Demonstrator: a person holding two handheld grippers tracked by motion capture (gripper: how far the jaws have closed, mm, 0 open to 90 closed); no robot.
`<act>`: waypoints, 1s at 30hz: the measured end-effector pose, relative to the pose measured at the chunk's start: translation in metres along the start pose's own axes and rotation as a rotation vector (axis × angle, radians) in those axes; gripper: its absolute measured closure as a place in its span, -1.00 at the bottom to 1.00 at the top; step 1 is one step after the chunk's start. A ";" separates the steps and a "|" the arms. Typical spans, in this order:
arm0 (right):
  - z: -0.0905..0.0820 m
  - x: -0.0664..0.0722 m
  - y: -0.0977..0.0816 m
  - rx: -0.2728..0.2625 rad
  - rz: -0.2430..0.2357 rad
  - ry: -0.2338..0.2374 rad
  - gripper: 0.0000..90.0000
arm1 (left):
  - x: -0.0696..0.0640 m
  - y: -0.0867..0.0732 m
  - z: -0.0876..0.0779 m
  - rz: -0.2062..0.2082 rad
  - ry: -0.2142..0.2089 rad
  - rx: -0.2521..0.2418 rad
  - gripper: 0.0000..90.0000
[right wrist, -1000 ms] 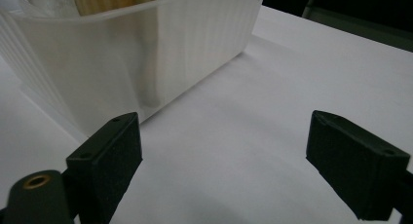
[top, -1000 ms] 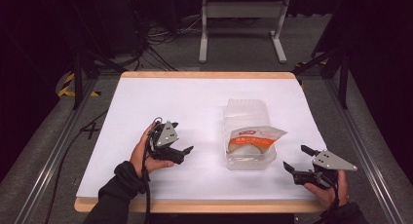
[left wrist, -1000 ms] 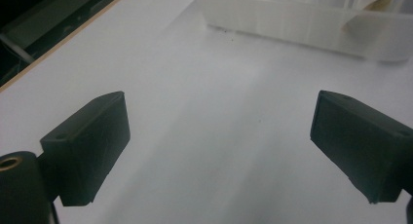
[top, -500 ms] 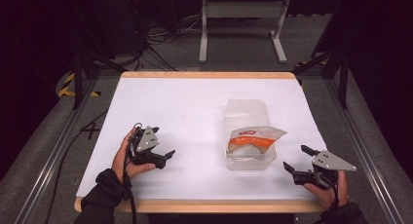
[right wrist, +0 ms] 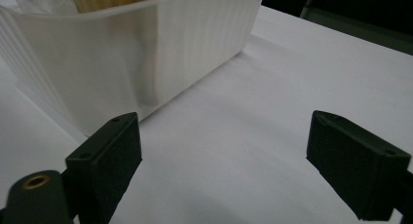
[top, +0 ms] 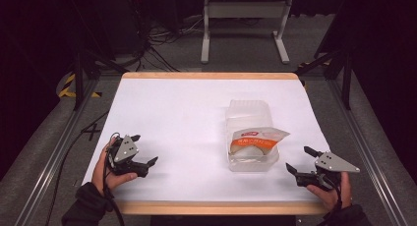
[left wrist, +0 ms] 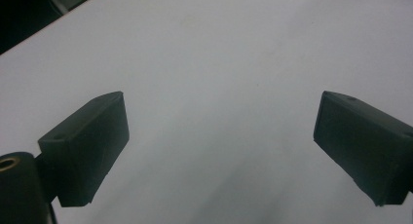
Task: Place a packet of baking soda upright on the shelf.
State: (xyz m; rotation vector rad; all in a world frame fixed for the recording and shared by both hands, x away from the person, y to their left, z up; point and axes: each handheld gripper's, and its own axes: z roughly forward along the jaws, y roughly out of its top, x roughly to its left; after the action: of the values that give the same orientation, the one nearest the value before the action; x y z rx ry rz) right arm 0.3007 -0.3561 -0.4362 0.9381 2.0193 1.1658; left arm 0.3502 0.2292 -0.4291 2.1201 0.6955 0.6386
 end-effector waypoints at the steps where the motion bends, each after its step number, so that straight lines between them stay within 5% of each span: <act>1: 0.000 0.000 0.000 0.000 0.000 0.000 -0.71 | 0.001 -0.003 -0.003 -0.010 0.002 -0.002 -0.85; 9: -0.001 -0.001 0.000 -0.001 0.005 -0.002 -0.71 | 0.004 -0.019 -0.019 -0.053 0.013 -0.025 -0.85; 22: -0.002 -0.002 0.000 -0.006 0.011 -0.005 -0.71 | 0.012 -0.051 -0.050 -0.183 0.032 -0.101 -0.85; 30: -0.002 -0.002 0.001 -0.013 -0.003 -0.010 -0.71 | 0.017 -0.062 -0.054 -0.258 0.040 -0.147 -0.85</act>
State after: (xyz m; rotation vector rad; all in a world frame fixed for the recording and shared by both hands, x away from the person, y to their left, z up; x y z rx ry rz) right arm 0.2999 -0.3583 -0.4342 0.9329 2.0021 1.1691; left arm 0.3113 0.3019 -0.4458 1.8486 0.8983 0.5725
